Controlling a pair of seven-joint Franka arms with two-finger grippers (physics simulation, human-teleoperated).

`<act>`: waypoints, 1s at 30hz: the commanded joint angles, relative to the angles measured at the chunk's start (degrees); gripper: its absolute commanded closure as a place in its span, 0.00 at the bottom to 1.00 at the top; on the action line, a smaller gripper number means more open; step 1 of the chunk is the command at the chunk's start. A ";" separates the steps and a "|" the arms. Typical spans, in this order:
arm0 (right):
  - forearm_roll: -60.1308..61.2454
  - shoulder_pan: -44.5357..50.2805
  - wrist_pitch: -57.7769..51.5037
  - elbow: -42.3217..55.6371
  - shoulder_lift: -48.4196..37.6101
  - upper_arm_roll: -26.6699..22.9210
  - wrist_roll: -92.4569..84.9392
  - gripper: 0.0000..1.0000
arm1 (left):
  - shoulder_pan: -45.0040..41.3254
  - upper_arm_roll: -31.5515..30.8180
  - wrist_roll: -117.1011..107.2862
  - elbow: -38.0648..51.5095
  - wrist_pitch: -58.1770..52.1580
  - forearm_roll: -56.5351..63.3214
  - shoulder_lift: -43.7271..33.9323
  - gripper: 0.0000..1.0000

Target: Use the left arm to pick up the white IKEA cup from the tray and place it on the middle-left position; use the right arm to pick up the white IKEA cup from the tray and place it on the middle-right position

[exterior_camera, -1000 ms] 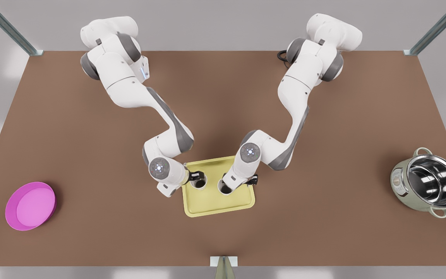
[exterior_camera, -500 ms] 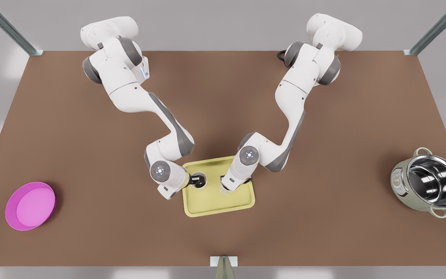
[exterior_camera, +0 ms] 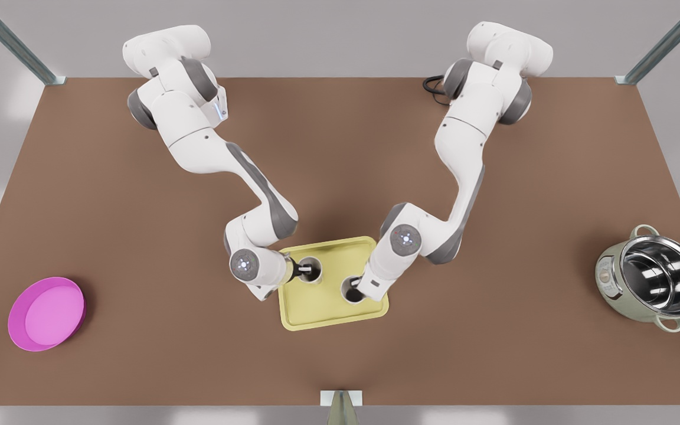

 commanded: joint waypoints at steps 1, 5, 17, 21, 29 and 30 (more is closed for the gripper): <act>-0.85 -0.09 -6.21 0.28 -2.06 -0.58 0.38 0.96 | 3.55 0.03 -0.02 0.00 -5.87 -1.20 -2.00 0.98; -1.20 -0.18 -21.77 1.42 -9.45 -11.47 -17.36 0.96 | 14.63 0.91 11.23 0.09 -12.12 -0.58 -3.14 0.98; -6.03 -2.81 -13.16 3.27 -2.60 -21.50 -45.32 0.95 | 23.42 5.31 37.95 -17.13 10.47 3.63 -7.18 0.98; -5.50 -4.04 -12.55 3.18 -1.01 -19.74 -45.50 0.95 | 23.16 5.31 37.78 -16.96 10.91 3.63 -7.10 0.76; -5.42 -5.62 -11.58 3.18 -0.22 -17.63 -45.50 0.87 | 22.98 5.31 37.78 -16.78 10.47 3.63 -7.01 0.00; -5.42 -5.62 -11.49 3.18 -0.22 -17.63 -45.50 0.82 | 22.98 5.31 37.78 -16.78 10.47 3.63 -7.01 0.00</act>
